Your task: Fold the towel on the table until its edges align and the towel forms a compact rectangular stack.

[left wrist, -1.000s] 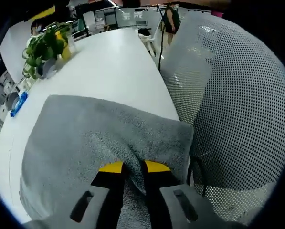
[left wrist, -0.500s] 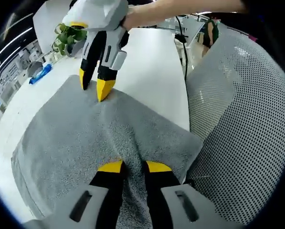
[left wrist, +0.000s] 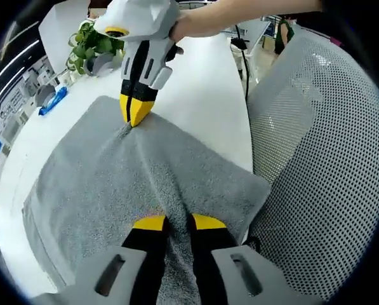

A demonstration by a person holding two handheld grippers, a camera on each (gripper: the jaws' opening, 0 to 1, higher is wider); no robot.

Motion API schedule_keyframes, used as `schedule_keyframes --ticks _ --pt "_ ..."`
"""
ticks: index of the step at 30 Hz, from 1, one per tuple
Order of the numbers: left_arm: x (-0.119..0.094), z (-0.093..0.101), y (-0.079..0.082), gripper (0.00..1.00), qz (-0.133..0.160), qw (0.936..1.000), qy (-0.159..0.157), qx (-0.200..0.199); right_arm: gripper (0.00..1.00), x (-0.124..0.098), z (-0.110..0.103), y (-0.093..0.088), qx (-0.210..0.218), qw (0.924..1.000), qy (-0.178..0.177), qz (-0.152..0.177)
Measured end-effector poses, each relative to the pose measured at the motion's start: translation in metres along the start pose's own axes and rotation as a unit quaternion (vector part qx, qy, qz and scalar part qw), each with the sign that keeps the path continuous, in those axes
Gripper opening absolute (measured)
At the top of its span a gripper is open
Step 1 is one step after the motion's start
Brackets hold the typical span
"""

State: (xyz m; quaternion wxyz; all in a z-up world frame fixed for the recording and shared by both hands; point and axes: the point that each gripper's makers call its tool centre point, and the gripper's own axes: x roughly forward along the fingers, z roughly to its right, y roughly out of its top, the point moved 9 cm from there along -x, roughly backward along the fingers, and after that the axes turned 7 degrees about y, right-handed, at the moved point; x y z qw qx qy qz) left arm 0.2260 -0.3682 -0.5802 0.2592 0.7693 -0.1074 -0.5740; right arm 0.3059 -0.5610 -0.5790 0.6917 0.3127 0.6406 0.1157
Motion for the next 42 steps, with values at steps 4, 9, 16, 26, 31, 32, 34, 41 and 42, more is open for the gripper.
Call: schedule_keyframes --ticks 4,9,16,26,31,32,34,41,42 --pt "0.000 -0.003 0.000 0.12 -0.004 1.0000 0.004 0.000 0.00 -0.007 -0.006 -0.007 0.012 0.9999 -0.009 0.001" --pt "-0.002 -0.012 -0.004 0.10 -0.010 0.9981 0.042 0.044 0.00 -0.024 -0.022 -0.008 0.109 0.9921 -0.034 0.051" --pt "-0.009 -0.032 -0.025 0.10 -0.017 0.9968 0.061 -0.048 0.00 -0.015 -0.048 0.000 0.126 0.9912 -0.023 0.032" --pt "-0.032 -0.069 -0.067 0.13 -0.065 0.9798 0.160 -0.101 0.02 0.021 -0.081 0.045 0.075 0.9953 0.026 0.055" --pt "-0.039 -0.070 -0.054 0.18 0.027 0.9743 0.117 -0.191 0.00 0.018 -0.077 0.043 0.082 0.9939 0.026 0.068" --pt "-0.041 -0.069 -0.047 0.19 0.069 0.9634 0.110 -0.235 0.00 0.019 -0.077 0.042 0.094 0.9923 0.030 0.074" --pt "-0.042 -0.069 -0.033 0.23 0.127 0.9486 0.079 -0.279 0.00 0.019 -0.077 0.042 0.103 0.9912 0.033 0.076" --pt "-0.019 -0.046 -0.057 0.22 -0.054 0.9856 0.078 -0.140 0.00 0.021 -0.087 0.044 0.107 0.9884 0.065 0.086" --pt "-0.020 -0.049 -0.053 0.22 -0.022 0.9828 0.087 -0.162 0.00 0.022 -0.090 0.045 0.108 0.9876 0.073 0.088"
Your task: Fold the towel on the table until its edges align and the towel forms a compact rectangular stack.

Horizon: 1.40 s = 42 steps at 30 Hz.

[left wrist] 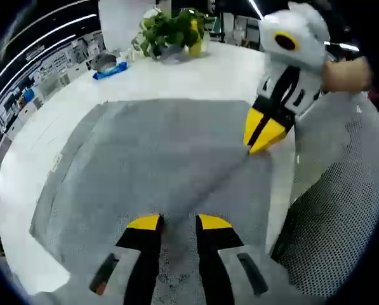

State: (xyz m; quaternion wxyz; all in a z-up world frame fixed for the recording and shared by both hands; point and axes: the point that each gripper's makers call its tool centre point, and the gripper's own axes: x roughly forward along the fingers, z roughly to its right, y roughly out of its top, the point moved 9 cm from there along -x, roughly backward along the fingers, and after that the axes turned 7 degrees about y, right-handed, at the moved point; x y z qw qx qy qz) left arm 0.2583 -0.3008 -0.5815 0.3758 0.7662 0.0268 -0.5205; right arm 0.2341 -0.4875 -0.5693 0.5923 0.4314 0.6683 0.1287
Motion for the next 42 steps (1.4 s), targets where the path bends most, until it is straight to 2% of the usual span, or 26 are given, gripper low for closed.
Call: schedule_keyframes --ticks 1,2,3,4,5,6,8,10,12,14,16,18,19,21,25,26,27,28,29,30,31,32,36,39,40,42 --pt "-0.001 -0.002 0.001 0.22 0.000 1.0000 -0.001 -0.007 0.00 0.002 -0.003 0.000 0.000 1.0000 0.007 -0.002" --pt "-0.001 -0.005 -0.002 0.20 -0.029 0.9991 0.010 -0.029 0.00 0.006 -0.007 0.001 -0.007 0.9998 0.017 -0.008" --pt "0.000 -0.005 0.000 0.14 -0.017 0.9997 0.006 -0.016 0.00 0.009 -0.010 0.001 -0.010 0.9996 0.023 -0.011" --pt "0.000 -0.004 0.001 0.08 -0.021 0.9994 -0.001 0.028 0.00 0.012 -0.014 0.003 -0.018 0.9993 0.031 -0.011" --pt "0.002 -0.006 0.003 0.06 -0.020 0.9984 0.005 0.052 0.00 0.015 -0.018 0.005 -0.026 0.9988 0.041 -0.009" --pt "0.002 -0.005 0.004 0.05 -0.023 0.9984 0.006 0.051 0.00 0.018 -0.022 0.008 -0.051 0.9973 0.052 -0.001" --pt "0.005 -0.003 0.008 0.05 -0.006 0.9964 0.005 0.084 0.04 0.019 -0.024 0.013 -0.104 0.9930 0.057 0.000" --pt "0.007 -0.001 0.009 0.04 0.021 0.9929 -0.010 0.116 0.06 0.013 -0.020 0.014 -0.130 0.9909 0.036 0.002" --pt "0.008 0.001 0.010 0.04 0.035 0.9907 -0.027 0.129 0.05 0.006 -0.012 0.013 -0.126 0.9918 0.021 0.008" --pt "0.008 0.003 0.009 0.04 0.040 0.9919 -0.036 0.115 0.05 -0.008 0.003 0.012 -0.125 0.9919 -0.004 0.021" --pt "0.008 0.007 0.009 0.04 0.044 0.9898 -0.045 0.128 0.05 -0.022 0.019 0.013 -0.118 0.9918 -0.032 0.038" --pt "0.007 0.010 0.010 0.04 0.043 0.9883 -0.047 0.138 0.13 -0.030 0.034 0.010 -0.118 0.9912 -0.056 0.024" --pt "0.007 0.011 0.011 0.04 0.043 0.9874 -0.048 0.144 0.18 -0.031 0.045 0.006 -0.131 0.9893 -0.063 -0.008" --pt "0.008 0.012 0.012 0.05 0.042 0.9871 -0.049 0.147 0.26 -0.025 0.059 -0.003 -0.150 0.9852 -0.046 -0.069" --pt "0.008 0.011 0.011 0.05 0.042 0.9876 -0.049 0.143 0.18 -0.010 0.069 -0.014 -0.196 0.9712 0.011 -0.136" --pt "0.007 0.011 0.011 0.05 0.043 0.9882 -0.049 0.138 0.17 -0.010 0.068 -0.006 -0.191 0.9761 0.024 -0.102" --pt "0.007 0.011 0.010 0.05 0.044 0.9885 -0.050 0.136 0.16 -0.012 0.071 -0.007 -0.182 0.9745 0.020 -0.129" --pt "0.008 0.010 0.010 0.05 0.045 0.9888 -0.050 0.133 0.14 -0.012 0.070 -0.007 -0.189 0.9736 0.022 -0.126" --pt "0.008 0.010 0.010 0.05 0.045 0.9896 -0.050 0.127 0.03 -0.013 0.071 -0.007 -0.195 0.9715 0.014 -0.134" --pt "0.008 0.009 0.010 0.05 0.044 0.9908 -0.050 0.118 0.02 -0.015 0.073 -0.008 -0.214 0.9663 -0.002 -0.143" --pt "0.008 0.008 0.010 0.05 0.043 0.9922 -0.050 0.105 0.01 -0.015 0.072 -0.010 -0.203 0.9695 0.000 -0.138" --pt "0.009 0.008 0.010 0.05 0.042 0.9930 -0.050 0.099 0.01 -0.017 0.073 -0.013 -0.181 0.9753 -0.021 -0.125" --pt "0.010 0.007 0.014 0.05 0.031 0.9897 -0.034 0.136 0.01 -0.031 0.073 -0.027 -0.148 0.9817 -0.068 -0.099" --pt "0.015 0.004 0.021 0.05 0.033 0.9866 -0.026 0.158 0.01 -0.036 0.066 -0.037 -0.108 0.9886 -0.073 -0.076" --pt "0.020 -0.001 0.027 0.05 0.036 0.9817 -0.024 0.186 0.01 -0.037 0.065 -0.038 -0.108 0.9886 -0.073 -0.076" --pt "0.026 -0.010 0.034 0.05 0.039 0.9740 -0.045 0.218 0.01 -0.038 0.061 -0.040 -0.103 0.9887 -0.077 -0.077"
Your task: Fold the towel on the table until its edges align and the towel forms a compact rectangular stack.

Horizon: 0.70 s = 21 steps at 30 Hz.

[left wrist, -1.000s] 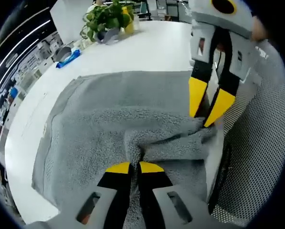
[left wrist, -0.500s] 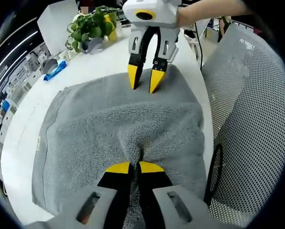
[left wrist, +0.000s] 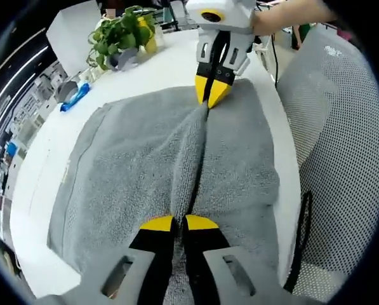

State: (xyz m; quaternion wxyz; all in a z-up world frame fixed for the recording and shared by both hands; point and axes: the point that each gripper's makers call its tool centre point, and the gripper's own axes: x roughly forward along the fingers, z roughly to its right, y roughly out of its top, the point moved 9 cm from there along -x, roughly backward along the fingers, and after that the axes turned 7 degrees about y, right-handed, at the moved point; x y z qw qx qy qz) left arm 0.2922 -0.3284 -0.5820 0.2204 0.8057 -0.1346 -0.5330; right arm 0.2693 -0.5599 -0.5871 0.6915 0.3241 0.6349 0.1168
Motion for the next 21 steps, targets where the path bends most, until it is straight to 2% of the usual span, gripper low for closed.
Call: schedule_keyframes --ticks 2,6,9,12,15,17,18,19,20,21 --pt "0.004 -0.011 0.001 0.05 0.000 0.9997 -0.012 0.022 0.01 0.000 -0.003 -0.001 0.007 1.0000 -0.001 0.002" --pt "0.013 -0.028 0.005 0.05 -0.003 0.9987 -0.034 0.038 0.01 0.001 -0.003 0.001 0.001 1.0000 -0.006 -0.003" --pt "0.013 -0.030 0.004 0.05 -0.004 0.9986 -0.048 0.023 0.01 0.002 0.000 0.003 -0.014 0.9998 -0.006 -0.010" --pt "0.010 -0.028 -0.003 0.06 0.027 0.9987 -0.041 -0.009 0.01 0.003 0.006 0.004 -0.009 0.9999 -0.008 -0.006" --pt "0.008 -0.025 -0.010 0.06 0.042 0.9985 -0.028 -0.019 0.01 0.005 0.013 0.007 -0.003 1.0000 -0.005 -0.005" --pt "0.007 -0.023 -0.011 0.07 0.047 0.9985 -0.020 -0.022 0.02 0.007 0.017 0.010 -0.018 0.9998 -0.003 -0.012" --pt "0.008 -0.024 -0.011 0.07 0.048 0.9982 -0.016 -0.031 0.02 0.007 0.019 0.011 -0.021 0.9997 -0.001 -0.013" --pt "0.007 -0.025 -0.012 0.08 0.044 0.9955 -0.014 -0.082 0.03 0.007 0.021 0.012 -0.025 0.9996 0.005 -0.013" --pt "0.008 -0.025 -0.012 0.11 0.041 0.9934 -0.012 -0.107 0.04 0.007 0.021 0.012 -0.033 0.9993 0.013 -0.015" --pt "0.005 -0.026 -0.014 0.15 0.026 0.9877 0.000 -0.154 0.05 0.008 0.022 0.013 -0.053 0.9983 0.017 -0.013"
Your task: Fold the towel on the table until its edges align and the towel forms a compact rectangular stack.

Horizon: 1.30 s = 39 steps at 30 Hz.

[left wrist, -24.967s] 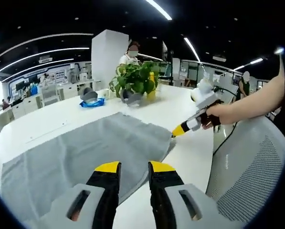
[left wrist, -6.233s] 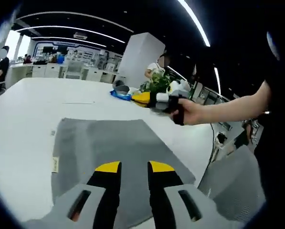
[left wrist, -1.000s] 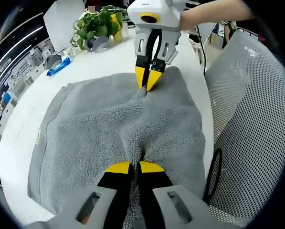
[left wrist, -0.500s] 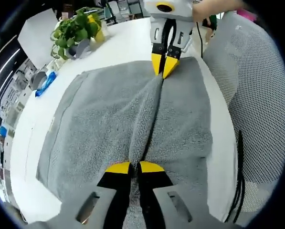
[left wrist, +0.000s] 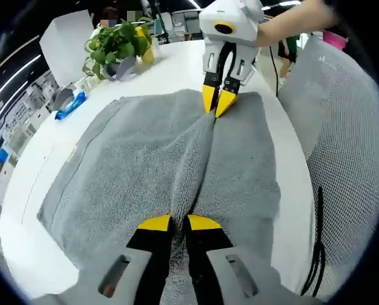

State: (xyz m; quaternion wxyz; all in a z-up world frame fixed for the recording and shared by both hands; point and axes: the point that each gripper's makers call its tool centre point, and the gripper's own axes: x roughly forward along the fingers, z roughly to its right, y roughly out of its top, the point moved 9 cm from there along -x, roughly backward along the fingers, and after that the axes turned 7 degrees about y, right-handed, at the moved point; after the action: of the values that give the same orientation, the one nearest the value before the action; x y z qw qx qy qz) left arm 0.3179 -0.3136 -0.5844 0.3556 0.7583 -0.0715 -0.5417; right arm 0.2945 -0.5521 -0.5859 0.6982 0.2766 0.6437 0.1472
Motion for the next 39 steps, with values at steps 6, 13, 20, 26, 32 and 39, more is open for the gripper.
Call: schedule_keyframes --ticks 6,13,20,26,32,39 --pt "-0.030 0.004 -0.021 0.25 0.014 0.9981 -0.022 0.056 0.20 -0.019 -0.017 -0.002 0.004 0.9996 0.014 0.023" --pt "-0.071 0.014 -0.066 0.21 -0.020 0.9968 -0.044 0.064 0.12 -0.043 -0.053 -0.037 0.009 0.9990 0.044 0.002" --pt "-0.081 0.011 -0.084 0.21 -0.037 0.9971 -0.035 0.057 0.10 -0.047 -0.065 -0.050 0.028 0.9980 0.056 -0.004" --pt "-0.087 0.024 -0.086 0.21 -0.057 0.9881 -0.064 0.128 0.09 -0.050 -0.075 -0.053 0.000 0.9978 0.061 -0.027" --pt "-0.084 0.027 -0.092 0.19 -0.047 0.9902 -0.039 0.126 0.08 -0.046 -0.078 -0.058 -0.001 0.9982 0.049 -0.035" --pt "-0.091 0.034 -0.100 0.16 -0.028 0.9935 -0.009 0.110 0.02 -0.047 -0.076 -0.060 0.039 0.9989 0.018 -0.019"
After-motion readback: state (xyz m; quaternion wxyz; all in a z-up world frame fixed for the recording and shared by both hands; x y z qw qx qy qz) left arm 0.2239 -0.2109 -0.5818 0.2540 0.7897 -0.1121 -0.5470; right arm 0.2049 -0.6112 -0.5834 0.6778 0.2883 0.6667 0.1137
